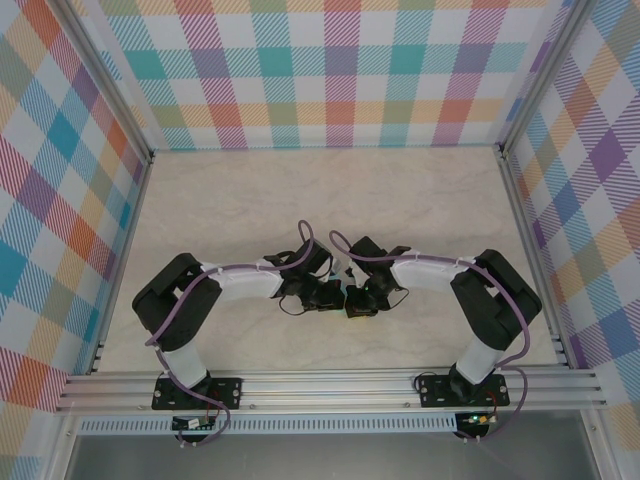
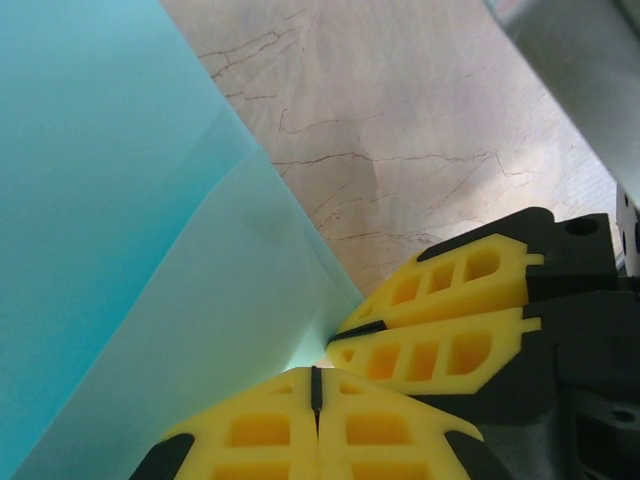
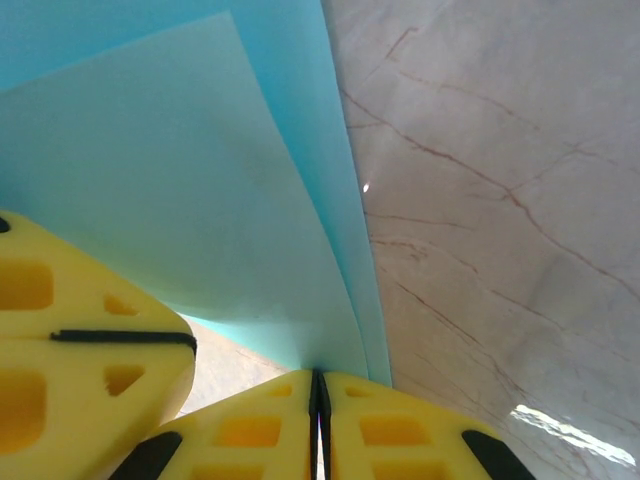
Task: Fold a paper plane with a square sheet of paper (fold left side to right side)
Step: Third fold the triangle at the center of the table.
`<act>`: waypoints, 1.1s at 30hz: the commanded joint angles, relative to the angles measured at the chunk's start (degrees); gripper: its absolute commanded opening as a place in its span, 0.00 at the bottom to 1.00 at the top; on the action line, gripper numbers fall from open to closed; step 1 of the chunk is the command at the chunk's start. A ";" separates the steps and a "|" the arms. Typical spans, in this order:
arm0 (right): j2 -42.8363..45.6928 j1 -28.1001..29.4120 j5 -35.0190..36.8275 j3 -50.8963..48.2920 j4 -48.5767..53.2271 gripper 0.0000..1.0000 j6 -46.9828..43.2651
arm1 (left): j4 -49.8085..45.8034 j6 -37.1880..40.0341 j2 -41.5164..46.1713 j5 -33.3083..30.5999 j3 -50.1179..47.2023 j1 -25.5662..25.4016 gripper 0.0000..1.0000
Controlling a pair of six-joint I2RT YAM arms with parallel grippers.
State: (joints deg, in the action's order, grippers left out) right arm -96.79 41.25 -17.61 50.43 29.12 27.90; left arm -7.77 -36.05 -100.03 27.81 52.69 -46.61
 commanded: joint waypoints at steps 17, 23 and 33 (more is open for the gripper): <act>-3.29 0.31 3.21 0.28 2.77 0.11 0.05 | -4.45 1.01 -2.12 -2.94 0.22 0.32 0.03; -3.64 0.36 3.28 0.59 3.37 0.11 -0.20 | -4.56 0.95 -2.10 -5.09 0.31 2.40 0.02; -4.17 0.67 3.89 1.16 4.78 0.10 -0.51 | -7.33 2.81 -2.56 -8.65 0.49 5.84 0.02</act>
State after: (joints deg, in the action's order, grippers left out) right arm -98.54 41.54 -17.63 52.62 30.68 27.86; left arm -10.57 -35.20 -102.06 25.98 52.75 -42.89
